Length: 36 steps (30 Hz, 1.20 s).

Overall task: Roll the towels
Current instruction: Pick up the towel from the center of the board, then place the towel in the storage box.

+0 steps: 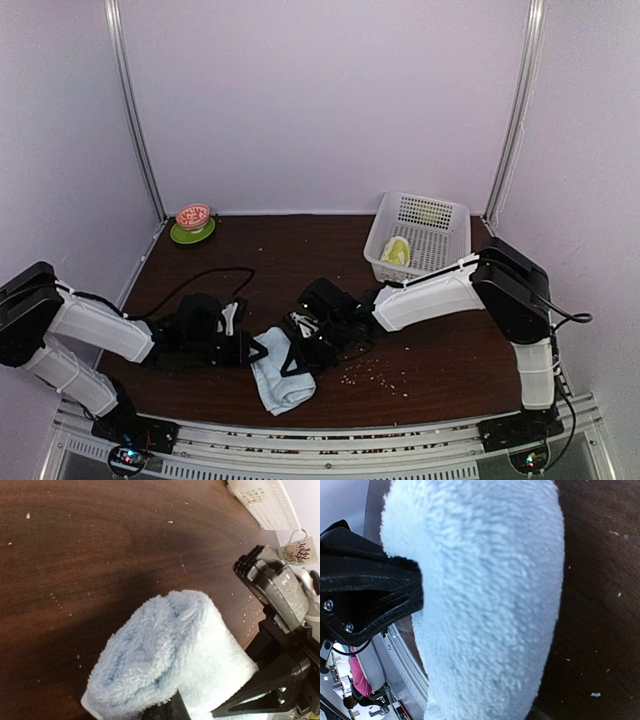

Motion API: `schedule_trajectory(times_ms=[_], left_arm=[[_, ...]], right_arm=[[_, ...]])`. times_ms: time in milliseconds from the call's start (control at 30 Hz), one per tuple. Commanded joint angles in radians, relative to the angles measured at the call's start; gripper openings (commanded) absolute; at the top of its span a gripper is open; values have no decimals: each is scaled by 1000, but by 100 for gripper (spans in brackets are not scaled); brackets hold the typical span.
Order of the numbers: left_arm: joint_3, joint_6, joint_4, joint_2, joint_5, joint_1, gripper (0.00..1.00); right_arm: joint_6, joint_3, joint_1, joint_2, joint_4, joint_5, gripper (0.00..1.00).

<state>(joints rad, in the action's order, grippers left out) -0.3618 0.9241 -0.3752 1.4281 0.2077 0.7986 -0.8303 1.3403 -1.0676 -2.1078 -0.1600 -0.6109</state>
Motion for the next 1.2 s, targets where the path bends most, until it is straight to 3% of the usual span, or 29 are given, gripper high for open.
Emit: schedule_trajectory(times_ms=[0,267,467,633,867,1167], left_arm=[[-1,-8,306,-121,-78,2,0],[-167,-63,697,-463,-244,1,0],[-216,-65,799,-576,-322,-2,0],[-223,-58,777,-544,-323,-2,0],[-276,-84,741,-412,-290,-2,0],[-371,-118,731,-270,-251,-2,0]], right_arm=[[36,-15,-1,89,-71,113,0],[127,-26,96,379,-224,194,0],[237,50,250,556,-394,267,0],[306,177,431,600,-502,303,0],[289,206,690,506,-402,222,0],[267,226,833,340,-312,105,0]])
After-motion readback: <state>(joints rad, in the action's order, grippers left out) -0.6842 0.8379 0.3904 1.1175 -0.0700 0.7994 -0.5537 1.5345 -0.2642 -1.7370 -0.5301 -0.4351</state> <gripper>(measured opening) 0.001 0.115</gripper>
